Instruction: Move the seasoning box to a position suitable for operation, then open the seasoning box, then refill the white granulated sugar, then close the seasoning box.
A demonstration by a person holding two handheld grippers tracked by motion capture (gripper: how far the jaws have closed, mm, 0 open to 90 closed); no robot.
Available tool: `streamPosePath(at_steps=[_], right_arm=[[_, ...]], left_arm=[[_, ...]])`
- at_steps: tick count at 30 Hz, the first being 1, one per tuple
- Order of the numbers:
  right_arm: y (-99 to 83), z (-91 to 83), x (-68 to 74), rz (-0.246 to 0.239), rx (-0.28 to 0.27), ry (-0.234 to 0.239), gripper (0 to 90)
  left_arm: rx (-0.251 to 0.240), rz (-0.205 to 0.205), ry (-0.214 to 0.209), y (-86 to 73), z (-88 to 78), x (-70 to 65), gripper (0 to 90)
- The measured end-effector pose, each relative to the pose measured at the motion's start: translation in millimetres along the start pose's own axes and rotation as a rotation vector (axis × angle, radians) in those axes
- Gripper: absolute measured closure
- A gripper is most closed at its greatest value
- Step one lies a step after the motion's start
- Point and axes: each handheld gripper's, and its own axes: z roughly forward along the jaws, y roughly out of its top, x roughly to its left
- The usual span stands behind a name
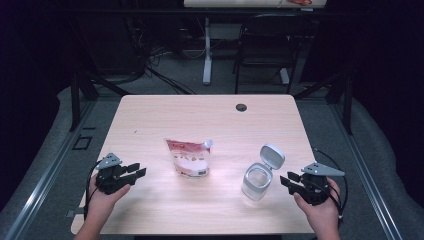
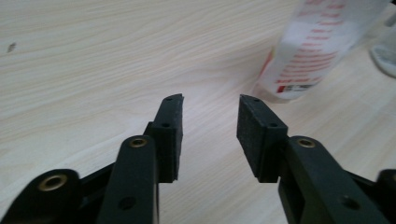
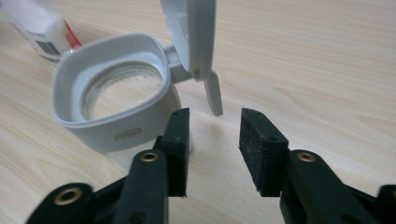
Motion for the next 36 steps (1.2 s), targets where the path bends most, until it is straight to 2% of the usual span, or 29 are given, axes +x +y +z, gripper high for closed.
streamPosePath(at_steps=[3, 5, 8, 11, 13, 15, 18, 24, 30, 36], right_arm=[[5.9, -5.5, 6.5, -0.016, -0.001, 0.026, 67.0], [10.9, -7.6, 12.5, -0.040, -0.008, 0.020, 65.9], [20.4, -10.5, 19.6, -0.080, -0.016, 0.026, 62.2], [29.9, -12.4, 24.6, -0.093, 0.007, 0.050, 64.6], [36.7, -12.7, 28.0, -0.110, 0.030, 0.072, 67.3], [43.9, -11.3, 32.3, -0.131, 0.036, 0.086, 68.5], [55.8, -5.8, 38.4, -0.163, 0.033, 0.102, 68.5], [79.5, 6.2, 52.3, -0.234, 0.033, 0.111, 71.1], [98.1, 16.4, 63.2, -0.270, 0.043, 0.148, 74.8], [114.5, 23.0, 71.7, -0.294, 0.048, 0.172, 75.8]], left_arm=[[-0.014, -0.011, -0.020, 10.5, -4.9, -1.2, 64.6], [-0.024, -0.009, -0.019, 19.7, -7.5, -2.2, 65.4], [0.003, 0.004, -0.034, 33.7, -7.5, -4.4, 62.1], [0.010, 0.017, -0.077, 44.4, -5.4, -6.4, 61.5], [0.011, 0.024, -0.080, 50.7, -4.4, -9.5, 61.8], [0.016, 0.047, -0.078, 57.8, -3.7, -12.9, 62.6], [0.016, 0.057, -0.092, 68.8, -1.9, -17.8, 63.6], [0.029, 0.100, -0.113, 88.9, 3.6, -26.7, 62.2], [0.019, 0.131, -0.121, 104.3, 7.9, -32.2, 60.3], [0.026, 0.147, -0.135, 110.1, 10.3, -32.3, 61.1]])
